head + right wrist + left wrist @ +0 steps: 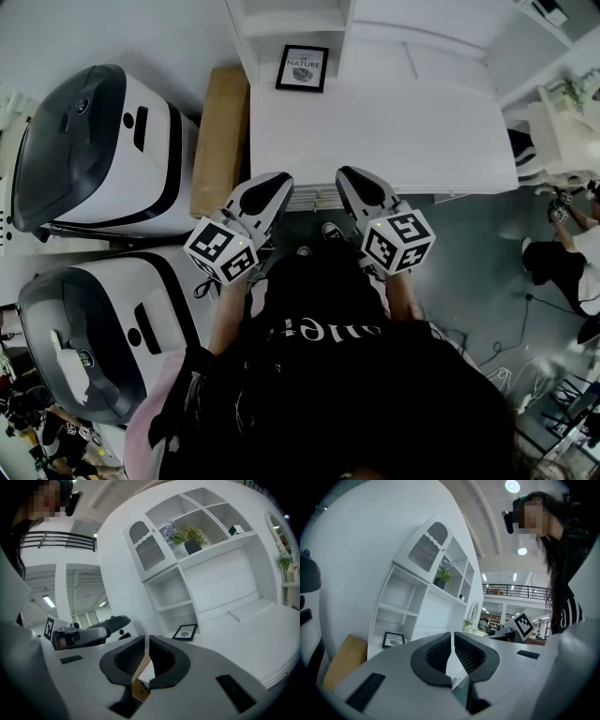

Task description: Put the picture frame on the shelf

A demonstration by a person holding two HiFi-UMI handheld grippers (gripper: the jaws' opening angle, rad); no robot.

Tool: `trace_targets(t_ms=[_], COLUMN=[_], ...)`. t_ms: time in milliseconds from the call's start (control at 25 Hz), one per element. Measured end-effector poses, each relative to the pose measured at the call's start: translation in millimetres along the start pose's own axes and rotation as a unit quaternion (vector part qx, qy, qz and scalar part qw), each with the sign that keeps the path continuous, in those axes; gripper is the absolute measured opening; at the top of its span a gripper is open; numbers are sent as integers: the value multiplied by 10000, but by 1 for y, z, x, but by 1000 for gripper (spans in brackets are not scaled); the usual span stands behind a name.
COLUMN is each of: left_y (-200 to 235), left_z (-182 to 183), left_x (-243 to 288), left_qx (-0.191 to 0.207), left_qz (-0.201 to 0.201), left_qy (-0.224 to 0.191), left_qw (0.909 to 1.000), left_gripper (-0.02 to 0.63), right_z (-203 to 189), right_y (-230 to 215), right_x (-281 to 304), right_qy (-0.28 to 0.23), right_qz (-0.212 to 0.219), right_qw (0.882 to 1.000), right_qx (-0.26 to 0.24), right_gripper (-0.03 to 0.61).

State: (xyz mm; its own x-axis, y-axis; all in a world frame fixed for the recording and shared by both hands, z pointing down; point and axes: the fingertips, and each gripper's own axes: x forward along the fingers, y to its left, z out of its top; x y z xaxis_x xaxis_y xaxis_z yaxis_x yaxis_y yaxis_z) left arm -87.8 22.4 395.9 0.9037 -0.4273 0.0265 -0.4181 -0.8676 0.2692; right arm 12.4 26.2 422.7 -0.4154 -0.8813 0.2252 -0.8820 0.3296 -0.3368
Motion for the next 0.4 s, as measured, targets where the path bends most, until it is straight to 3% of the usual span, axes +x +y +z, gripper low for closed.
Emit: trace_targets(t_ms=[400], left_y=[4], left_z=[-2], left_x=[1], left_qx=[-17], left_qz=[57], left_qy=[-12], left_qw=[10000], left_gripper=[29], right_z=[-3], right_y=[-2], right_x=[4], right_qy=[80], right_qz=[57], right_qw=[9999], right_qx=[-32], right_gripper=[63])
